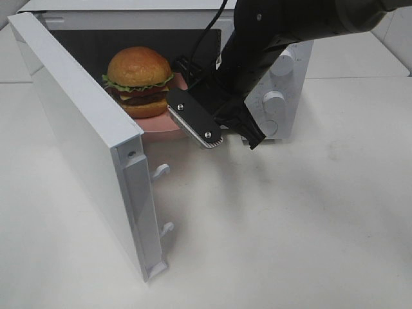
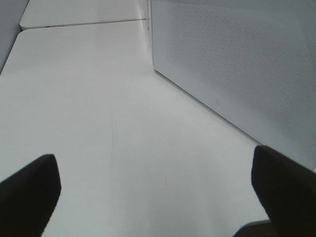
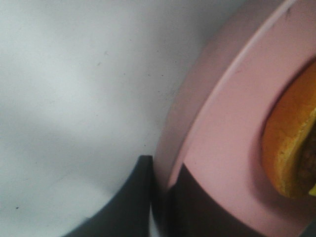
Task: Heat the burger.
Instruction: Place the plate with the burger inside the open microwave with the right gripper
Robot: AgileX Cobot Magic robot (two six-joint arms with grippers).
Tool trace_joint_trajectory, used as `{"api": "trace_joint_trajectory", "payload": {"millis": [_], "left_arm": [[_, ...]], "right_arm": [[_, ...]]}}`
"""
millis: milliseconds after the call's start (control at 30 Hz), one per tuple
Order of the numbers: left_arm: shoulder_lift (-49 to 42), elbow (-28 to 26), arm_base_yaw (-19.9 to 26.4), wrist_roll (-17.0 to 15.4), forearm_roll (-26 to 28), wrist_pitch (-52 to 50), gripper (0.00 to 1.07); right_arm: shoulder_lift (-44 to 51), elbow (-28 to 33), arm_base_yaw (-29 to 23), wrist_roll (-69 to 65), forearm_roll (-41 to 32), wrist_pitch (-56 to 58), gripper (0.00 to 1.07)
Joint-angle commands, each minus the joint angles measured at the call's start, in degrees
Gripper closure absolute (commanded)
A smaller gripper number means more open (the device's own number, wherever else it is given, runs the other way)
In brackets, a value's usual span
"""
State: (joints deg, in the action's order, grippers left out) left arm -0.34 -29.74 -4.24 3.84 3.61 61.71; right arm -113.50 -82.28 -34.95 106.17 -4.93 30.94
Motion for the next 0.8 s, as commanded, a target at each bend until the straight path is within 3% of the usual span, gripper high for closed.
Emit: {"api": "trace_joint_trajectory", "payload": {"millis": [33, 800], "left_arm": [[-0.2, 0.2, -0.2, 0.1, 0.2, -0.5, 0.09], [-0.2, 0.2, -0.2, 0.1, 0.2, -0.5, 0.09]], "right_arm": [[-0.2, -2.6, 0.1, -1.5, 0.0, -2.5, 1.07], [-12.0, -19.4, -0.6, -17.2, 9.5, -0.8, 1.07]]}}
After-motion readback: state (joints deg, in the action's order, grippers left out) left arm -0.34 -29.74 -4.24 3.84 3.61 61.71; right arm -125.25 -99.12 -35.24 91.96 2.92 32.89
